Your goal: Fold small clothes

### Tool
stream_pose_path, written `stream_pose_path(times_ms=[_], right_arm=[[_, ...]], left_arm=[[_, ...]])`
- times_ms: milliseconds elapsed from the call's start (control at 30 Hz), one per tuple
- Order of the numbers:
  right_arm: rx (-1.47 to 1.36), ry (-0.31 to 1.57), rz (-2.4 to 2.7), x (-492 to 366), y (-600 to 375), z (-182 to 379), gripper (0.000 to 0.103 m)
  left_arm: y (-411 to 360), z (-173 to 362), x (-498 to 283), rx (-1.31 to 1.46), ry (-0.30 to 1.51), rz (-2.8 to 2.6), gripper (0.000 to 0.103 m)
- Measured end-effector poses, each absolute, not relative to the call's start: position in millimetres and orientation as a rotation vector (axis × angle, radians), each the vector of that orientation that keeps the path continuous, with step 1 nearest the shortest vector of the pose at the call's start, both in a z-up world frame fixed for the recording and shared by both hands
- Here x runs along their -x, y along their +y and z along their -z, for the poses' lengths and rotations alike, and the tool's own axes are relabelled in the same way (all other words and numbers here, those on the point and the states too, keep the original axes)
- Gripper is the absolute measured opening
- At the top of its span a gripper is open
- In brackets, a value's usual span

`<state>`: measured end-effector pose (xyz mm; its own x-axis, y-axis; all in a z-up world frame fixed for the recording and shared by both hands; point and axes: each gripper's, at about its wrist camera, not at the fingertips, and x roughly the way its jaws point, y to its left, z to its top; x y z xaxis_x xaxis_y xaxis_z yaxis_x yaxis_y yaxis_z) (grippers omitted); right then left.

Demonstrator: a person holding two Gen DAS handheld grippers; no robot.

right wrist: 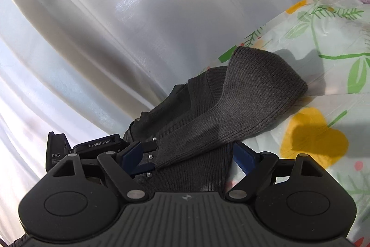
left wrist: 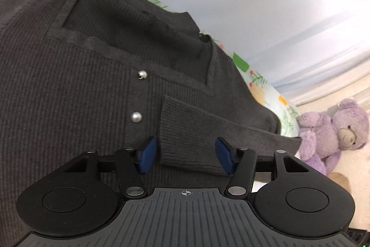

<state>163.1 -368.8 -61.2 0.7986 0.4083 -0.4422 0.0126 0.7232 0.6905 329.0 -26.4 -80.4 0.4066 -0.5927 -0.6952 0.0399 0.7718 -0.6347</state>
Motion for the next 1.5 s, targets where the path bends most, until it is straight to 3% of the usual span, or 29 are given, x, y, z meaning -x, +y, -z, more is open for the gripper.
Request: stream_pose_path(times_ms=[167, 233, 300, 400, 433, 733, 833, 900, 1100, 1200, 1300, 1500], right_arm=[[-0.770, 0.612, -0.205, -158.5, -378.1, 62.6, 0.061], [-0.769, 0.623, -0.193, -161.1, -378.1, 64.8, 0.052], [-0.761, 0.637, -0.183, -165.7, -376.1, 67.6, 0.041], [-0.747, 0.654, -0.160, -170.3, -373.3, 70.7, 0.026], [-0.750, 0.660, -0.153, -172.2, -372.6, 72.2, 0.025], [-0.714, 0.641, -0.182, -191.6, -373.8, 61.5, 0.025], [-0.666, 0.644, -0.173, -203.2, -373.0, 57.3, 0.029], [-0.646, 0.660, -0.163, -214.1, -373.8, 58.6, 0.042], [-0.588, 0.691, -0.089, -246.6, -380.1, 60.7, 0.054], [-0.532, 0.700, -0.049, -264.0, -381.0, 66.2, 0.055], [-0.489, 0.705, -0.023, -277.2, -381.1, 70.6, 0.055], [-0.477, 0.704, -0.034, -284.6, -380.3, 71.2, 0.058]], left_arm=[[-28.1, 83.9, -333.9, 0.574, 1.100, 0.420, 0.052], [-31.3, 84.1, -336.8, 0.547, 1.100, 0.406, 0.040], [-36.7, 85.1, -340.5, 0.495, 1.110, 0.400, 0.005], [-36.6, 85.9, -342.5, 0.493, 1.102, 0.401, 0.006], [-34.1, 84.0, -342.1, 0.496, 1.093, 0.404, 0.006], [24.6, 20.0, -348.4, 0.392, 0.828, 0.339, 0.006], [46.4, 24.1, -356.6, 0.292, 0.829, 0.222, 0.006], [60.7, 34.4, -360.5, 0.285, 0.859, 0.183, 0.006], [82.1, 62.6, -365.7, 0.358, 0.916, 0.167, 0.008], [79.7, 71.0, -369.0, 0.426, 0.919, 0.183, 0.010], [76.3, 73.5, -372.0, 0.454, 0.912, 0.203, 0.006], [81.6, 37.2, -366.9, 0.409, 0.790, 0.198, 0.006]])
